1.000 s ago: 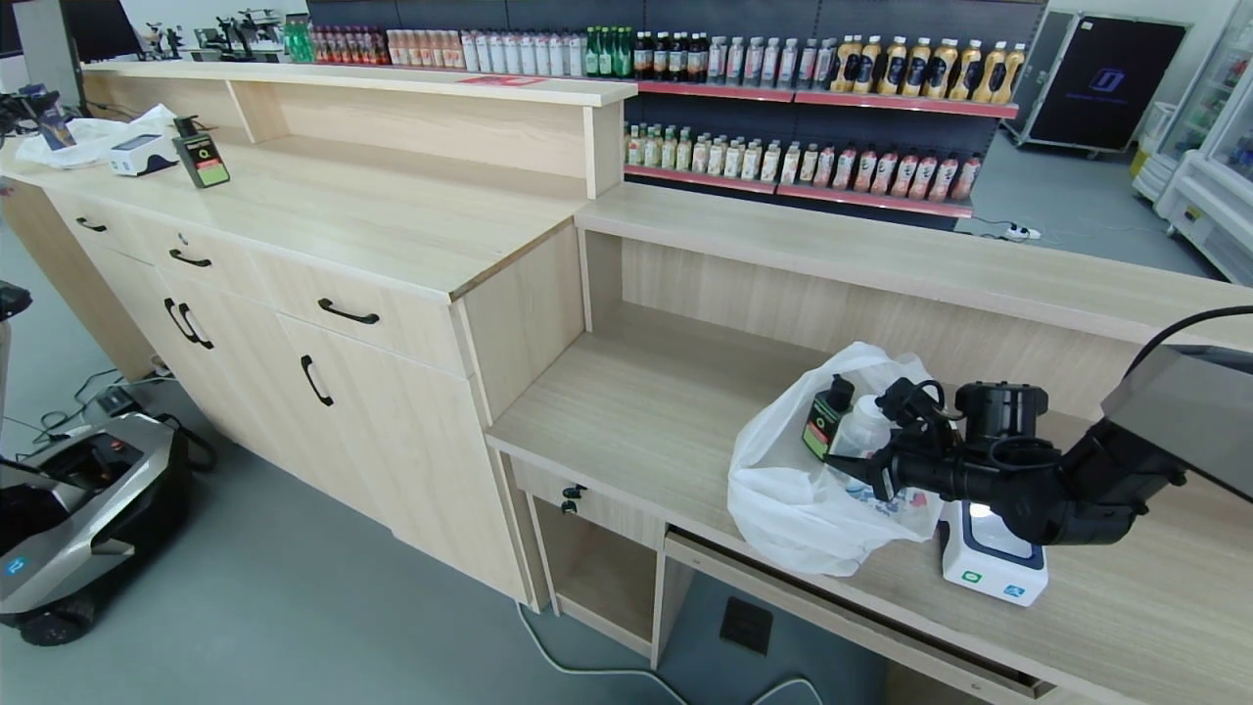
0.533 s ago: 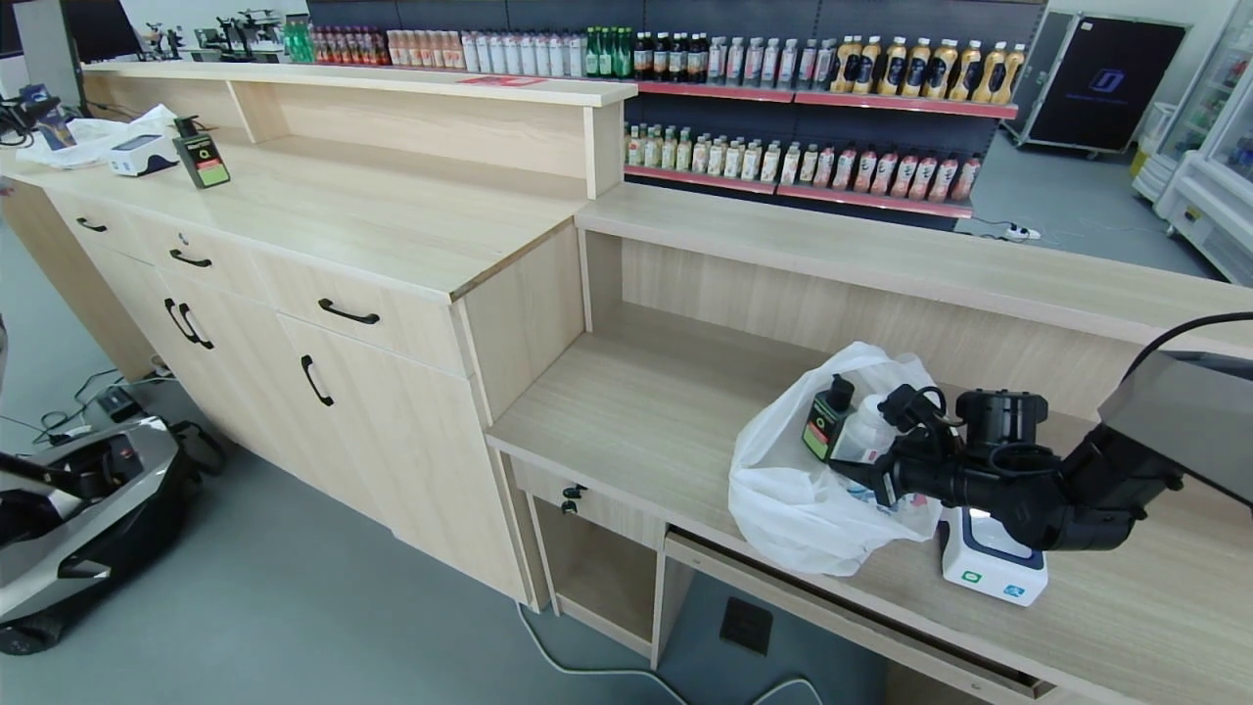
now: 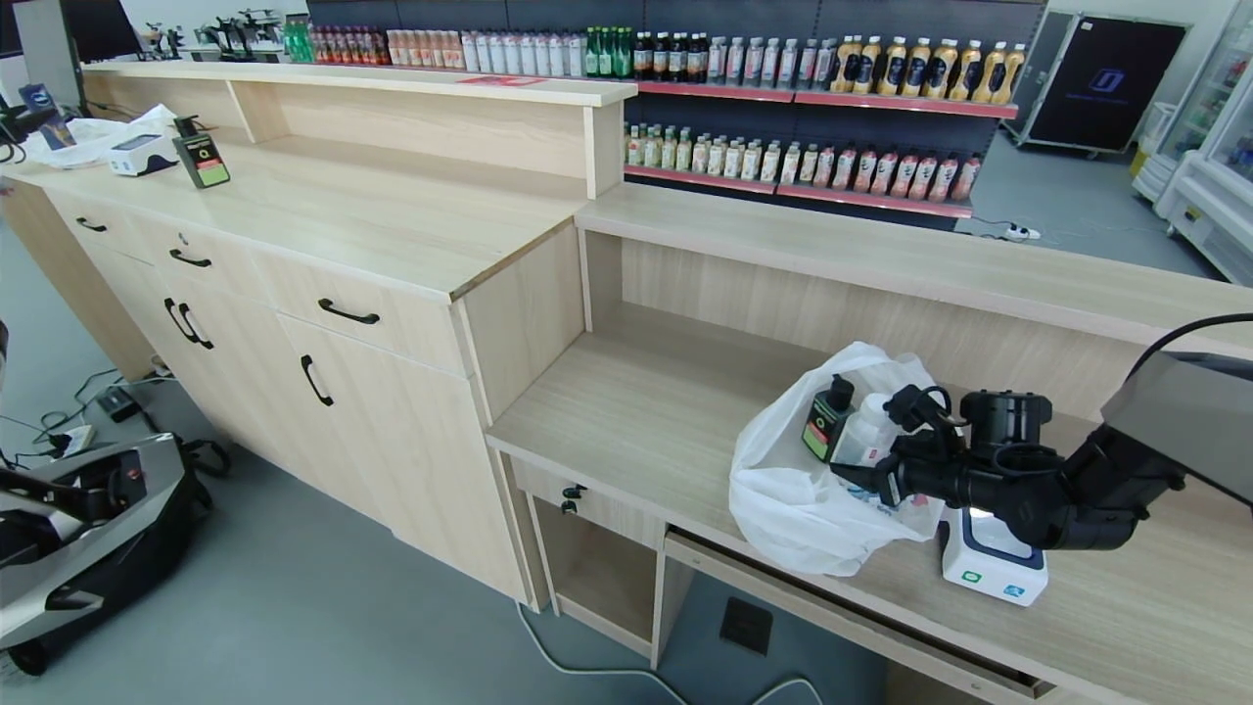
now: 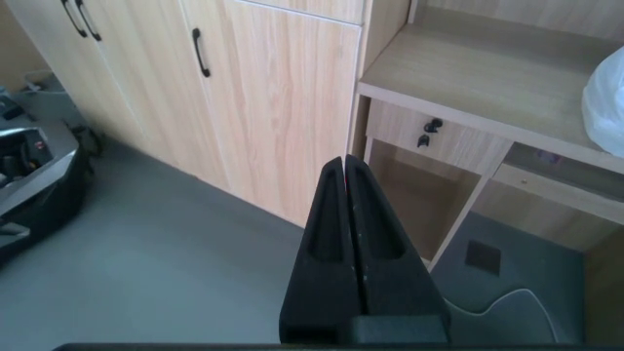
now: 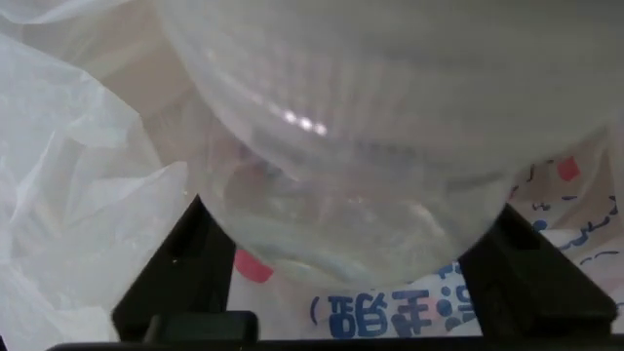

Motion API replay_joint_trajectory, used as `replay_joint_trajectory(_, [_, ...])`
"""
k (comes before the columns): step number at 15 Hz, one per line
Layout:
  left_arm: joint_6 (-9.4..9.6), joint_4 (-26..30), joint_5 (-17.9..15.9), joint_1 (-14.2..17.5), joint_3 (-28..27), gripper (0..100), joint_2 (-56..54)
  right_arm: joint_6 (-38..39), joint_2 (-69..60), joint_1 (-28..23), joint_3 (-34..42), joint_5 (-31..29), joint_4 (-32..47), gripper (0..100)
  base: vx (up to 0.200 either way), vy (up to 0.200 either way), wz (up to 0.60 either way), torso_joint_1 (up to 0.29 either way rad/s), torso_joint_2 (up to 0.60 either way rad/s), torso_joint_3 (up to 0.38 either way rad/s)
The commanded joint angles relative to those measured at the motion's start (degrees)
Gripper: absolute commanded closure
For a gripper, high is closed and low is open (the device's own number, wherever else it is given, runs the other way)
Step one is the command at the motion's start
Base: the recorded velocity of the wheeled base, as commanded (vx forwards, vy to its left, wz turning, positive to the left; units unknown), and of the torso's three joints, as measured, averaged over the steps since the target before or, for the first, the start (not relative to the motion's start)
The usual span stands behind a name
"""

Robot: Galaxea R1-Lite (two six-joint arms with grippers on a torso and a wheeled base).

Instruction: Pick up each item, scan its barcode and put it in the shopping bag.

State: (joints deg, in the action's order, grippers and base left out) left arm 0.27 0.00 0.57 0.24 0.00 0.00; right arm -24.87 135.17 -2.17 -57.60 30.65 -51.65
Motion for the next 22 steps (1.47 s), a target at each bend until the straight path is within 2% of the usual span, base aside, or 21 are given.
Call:
replay_joint_trajectory(1, [0.00, 0.0, 0.0, 0.0, 0.0, 100, 0.0, 0.0, -0.2, 0.0, 0.0, 0.1, -0.4, 0, 0.000, 0.000, 0.00, 0.000, 0.00, 0.000])
replay_joint_trajectory(6, [0.00, 0.0, 0.0, 0.0, 0.0, 100, 0.0, 0.0, -2.7, 0.0, -1.3, 1.8, -0.2, 0, 0.000, 0.000, 0.00, 0.000, 0.00, 0.000])
replay_joint_trajectory(9, [0.00, 0.0, 0.0, 0.0, 0.0, 100, 0.0, 1.1, -9.2, 0.4, 0.5, 2.3, 3.1, 0, 0.000, 0.000, 0.00, 0.000, 0.00, 0.000])
replay_joint_trajectory(12, [0.00, 0.0, 0.0, 0.0, 0.0, 100, 0.0, 1.1, -18.2, -0.1, 2.2, 2.3, 3.3, 0, 0.000, 0.000, 0.00, 0.000, 0.00, 0.000])
replay_joint_trajectory(18, [0.00, 0.0, 0.0, 0.0, 0.0, 100, 0.0, 1.0, -45.4, -10.2, 19.5, 2.2, 5.4, 0, 0.000, 0.000, 0.00, 0.000, 0.00, 0.000])
replay_joint_trajectory(20, [0.00, 0.0, 0.0, 0.0, 0.0, 100, 0.0, 0.8, -50.9, -12.6, 19.7, 1.7, 10.3, 0, 0.000, 0.000, 0.00, 0.000, 0.00, 0.000])
replay_joint_trajectory(22, [0.00, 0.0, 0.0, 0.0, 0.0, 100, 0.0, 0.8, -53.3, -14.3, 19.9, 1.6, 10.3, 0, 0.000, 0.000, -0.60, 0.000, 0.00, 0.005])
